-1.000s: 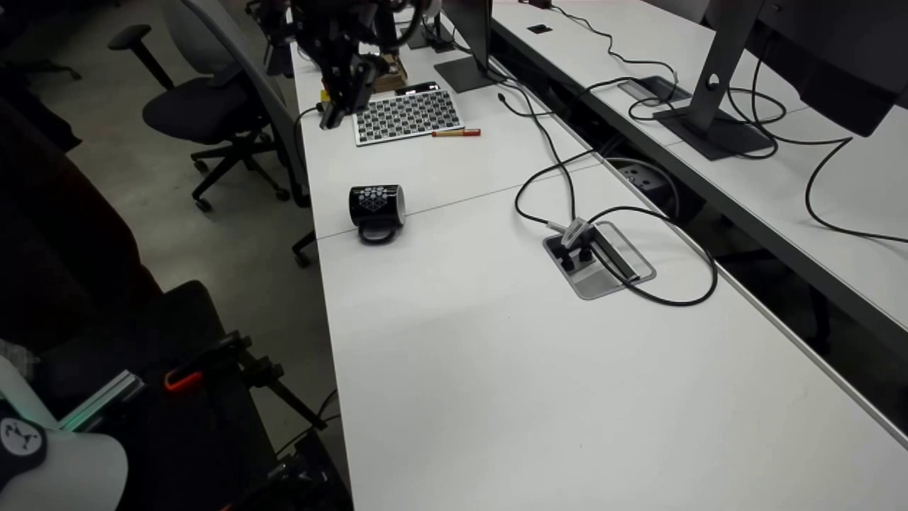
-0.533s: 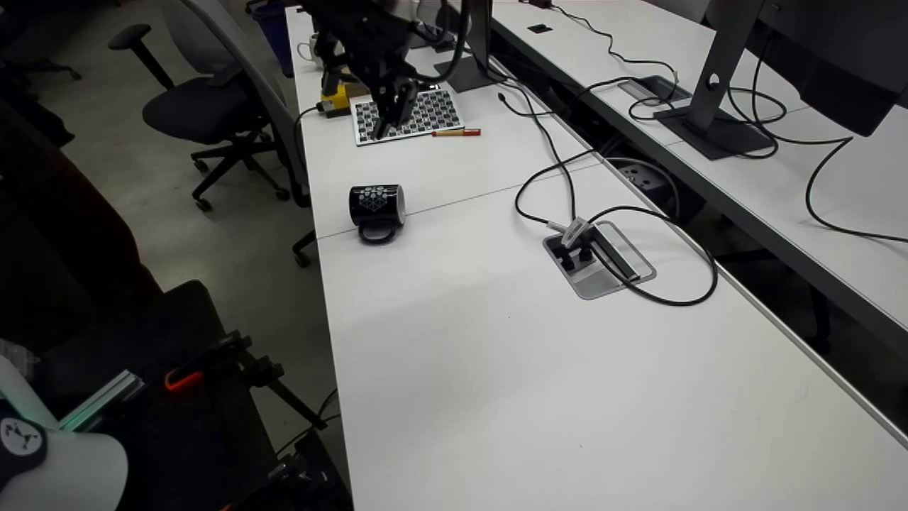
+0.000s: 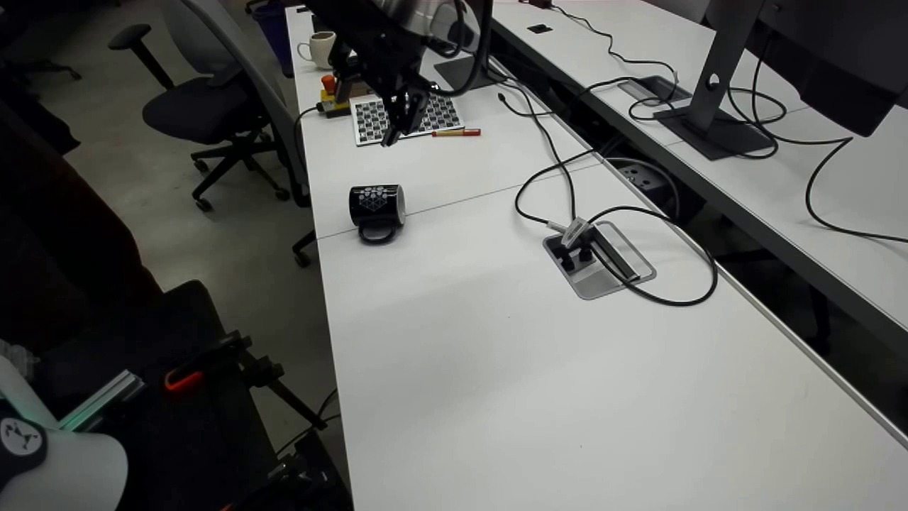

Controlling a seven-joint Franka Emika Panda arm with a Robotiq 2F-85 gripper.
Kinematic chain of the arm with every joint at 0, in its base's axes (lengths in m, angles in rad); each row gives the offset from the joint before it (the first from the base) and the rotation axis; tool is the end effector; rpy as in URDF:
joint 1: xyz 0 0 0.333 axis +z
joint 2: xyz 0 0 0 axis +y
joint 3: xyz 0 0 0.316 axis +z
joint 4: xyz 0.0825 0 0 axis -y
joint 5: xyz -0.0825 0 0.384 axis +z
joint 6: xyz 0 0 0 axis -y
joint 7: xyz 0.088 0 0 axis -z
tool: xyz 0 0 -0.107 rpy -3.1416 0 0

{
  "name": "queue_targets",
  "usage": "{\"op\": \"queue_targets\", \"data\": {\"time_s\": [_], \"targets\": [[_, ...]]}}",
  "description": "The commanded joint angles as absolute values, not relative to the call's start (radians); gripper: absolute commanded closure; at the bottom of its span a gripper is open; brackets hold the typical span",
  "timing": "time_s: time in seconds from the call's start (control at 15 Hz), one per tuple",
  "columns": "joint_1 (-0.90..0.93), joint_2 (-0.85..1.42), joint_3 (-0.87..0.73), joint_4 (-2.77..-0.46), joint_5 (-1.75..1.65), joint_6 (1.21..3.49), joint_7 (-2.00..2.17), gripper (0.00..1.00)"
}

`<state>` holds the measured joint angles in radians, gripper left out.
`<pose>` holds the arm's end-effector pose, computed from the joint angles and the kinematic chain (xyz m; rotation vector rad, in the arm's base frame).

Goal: Pick the cup and put it upright on the table

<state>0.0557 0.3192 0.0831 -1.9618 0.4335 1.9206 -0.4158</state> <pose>0.5621 0.1070 0.2945 -2.6297 -0.4371 0.4048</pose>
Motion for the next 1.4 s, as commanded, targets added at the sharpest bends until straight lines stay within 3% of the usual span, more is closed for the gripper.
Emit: {"op": "queue_targets", "data": {"time_s": [0.0,0.6,1.33], "targets": [[-0.002,0.388,0.128,-1.909,0.482,1.862,-0.582,0.0],[-0.049,0.692,0.163,-1.625,0.461,1.683,-0.751,0.0],[-0.032,0.937,0.195,-1.338,0.437,1.719,-0.63,0.0]]}}
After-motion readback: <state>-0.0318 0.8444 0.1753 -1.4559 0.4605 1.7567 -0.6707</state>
